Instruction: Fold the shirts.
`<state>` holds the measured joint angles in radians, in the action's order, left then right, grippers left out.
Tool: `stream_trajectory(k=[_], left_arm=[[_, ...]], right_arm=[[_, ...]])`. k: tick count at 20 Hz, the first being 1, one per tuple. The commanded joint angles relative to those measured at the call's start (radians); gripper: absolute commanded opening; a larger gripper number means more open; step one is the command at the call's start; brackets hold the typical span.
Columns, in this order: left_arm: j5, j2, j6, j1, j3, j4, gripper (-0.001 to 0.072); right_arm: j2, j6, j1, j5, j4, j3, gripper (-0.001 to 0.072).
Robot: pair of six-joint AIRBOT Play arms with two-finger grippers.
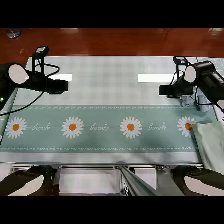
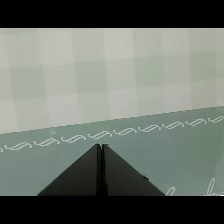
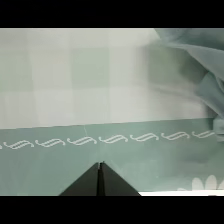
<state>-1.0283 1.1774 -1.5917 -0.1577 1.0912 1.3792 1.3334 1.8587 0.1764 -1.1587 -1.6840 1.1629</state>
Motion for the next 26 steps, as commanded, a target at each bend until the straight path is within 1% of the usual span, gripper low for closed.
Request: stream_trajectory(k=[1,14,16,18,19,20,21,22,23,24,25,26], left_arm=[[0.0,0.0,0.0,0.0,0.0,0.0,0.0021],[0.005,0.001,0.0,0.0,0.0,0.0,0.0021],[0.055,0.002,0.0,0.0,0.0,0.0,0.0021],[0.121,0.003,0.001,0.0,0.0,0.001,0.0023],[0.172,0.006,0.002,0.002,0.0,0.003,0.0082],[0.236,0.012,0.012,0.003,0.0,0.023,0.0399],[0.291,0.021,0.009,0.004,0.0,0.053,0.0691],[0.336,0.028,0.009,0.008,0.001,0.091,0.0704],[0.35,0.032,0.009,0.014,0.004,0.128,0.0704],[0.356,0.032,0.008,0.024,0.004,0.156,0.0703],[0.356,0.032,0.008,0.04,0.004,0.163,0.0703],[0.356,0.034,0.007,0.059,0.004,0.163,0.0703]], right_arm=[[0.001,0.0,0.001,0.0,0.0,0.0,0.0026],[0.001,0.003,0.001,0.012,0.003,0.0,0.0027],[0.001,0.003,0.001,0.066,-0.003,0.0,0.0026],[0.002,0.003,0.0,0.161,-0.032,0.0,0.0032],[0.002,0.005,0.0,0.213,-0.082,0.0,0.0171],[0.002,0.02,0.0,0.272,-0.169,0.0,0.0592],[0.002,0.082,-0.009,0.32,-0.268,0.0,0.0625],[0.002,0.183,-0.036,0.343,-0.373,0.006,0.0625],[0.002,0.283,-0.077,0.343,-0.451,0.014,0.0625],[0.002,0.361,-0.138,0.345,-0.493,0.018,0.0625],[0.006,0.405,-0.206,0.351,-0.497,0.017,0.0625],[0.024,0.435,-0.285,0.357,-0.47,0.017,0.0625]])
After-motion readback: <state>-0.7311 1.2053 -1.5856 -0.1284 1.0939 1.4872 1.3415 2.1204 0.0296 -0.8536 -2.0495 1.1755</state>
